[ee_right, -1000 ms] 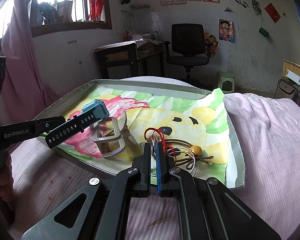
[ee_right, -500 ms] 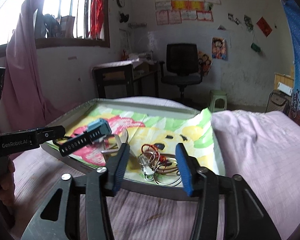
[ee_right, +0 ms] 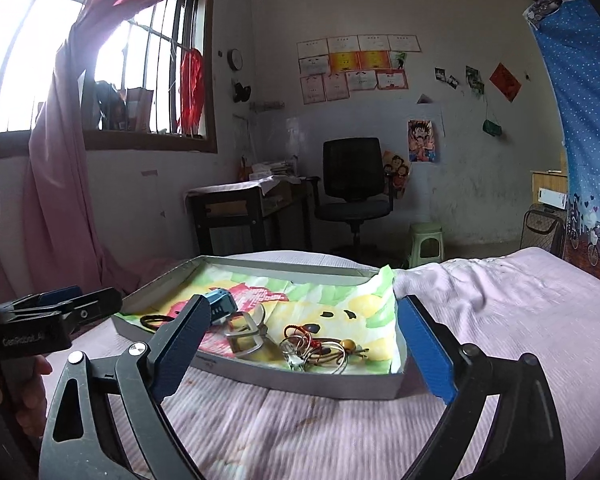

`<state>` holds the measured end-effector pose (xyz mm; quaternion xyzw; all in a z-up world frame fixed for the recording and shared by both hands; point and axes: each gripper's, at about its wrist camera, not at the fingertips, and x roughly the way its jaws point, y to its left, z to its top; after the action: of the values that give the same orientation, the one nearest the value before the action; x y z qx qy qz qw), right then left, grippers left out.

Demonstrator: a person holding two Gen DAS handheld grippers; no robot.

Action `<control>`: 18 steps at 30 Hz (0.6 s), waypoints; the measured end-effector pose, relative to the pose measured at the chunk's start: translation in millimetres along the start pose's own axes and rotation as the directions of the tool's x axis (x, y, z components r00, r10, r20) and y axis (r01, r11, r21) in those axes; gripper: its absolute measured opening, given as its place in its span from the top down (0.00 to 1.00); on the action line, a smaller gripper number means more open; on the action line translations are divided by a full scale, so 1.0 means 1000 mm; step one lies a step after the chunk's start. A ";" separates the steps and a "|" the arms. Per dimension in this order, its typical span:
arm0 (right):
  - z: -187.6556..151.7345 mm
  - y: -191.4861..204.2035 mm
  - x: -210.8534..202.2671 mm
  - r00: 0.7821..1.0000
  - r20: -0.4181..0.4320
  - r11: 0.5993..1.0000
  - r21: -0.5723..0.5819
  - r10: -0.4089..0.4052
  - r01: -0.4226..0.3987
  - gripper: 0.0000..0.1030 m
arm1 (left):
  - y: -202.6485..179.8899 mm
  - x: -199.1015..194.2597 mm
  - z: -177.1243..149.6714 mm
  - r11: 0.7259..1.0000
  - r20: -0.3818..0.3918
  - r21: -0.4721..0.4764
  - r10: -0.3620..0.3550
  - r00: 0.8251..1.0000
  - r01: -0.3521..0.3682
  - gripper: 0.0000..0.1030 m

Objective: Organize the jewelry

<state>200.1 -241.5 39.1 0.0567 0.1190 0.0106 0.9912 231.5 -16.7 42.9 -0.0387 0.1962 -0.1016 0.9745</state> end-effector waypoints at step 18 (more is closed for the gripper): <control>-0.015 0.001 -0.074 1.000 -0.015 1.000 0.004 -0.006 0.006 0.05 | -0.006 -0.072 -0.034 1.000 0.032 0.018 0.018 0.999 -0.018 0.00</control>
<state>124.7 -241.7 42.5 0.0584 0.1267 0.0078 0.9902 152.8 -8.1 39.5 -0.0295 0.1801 -0.0940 0.9787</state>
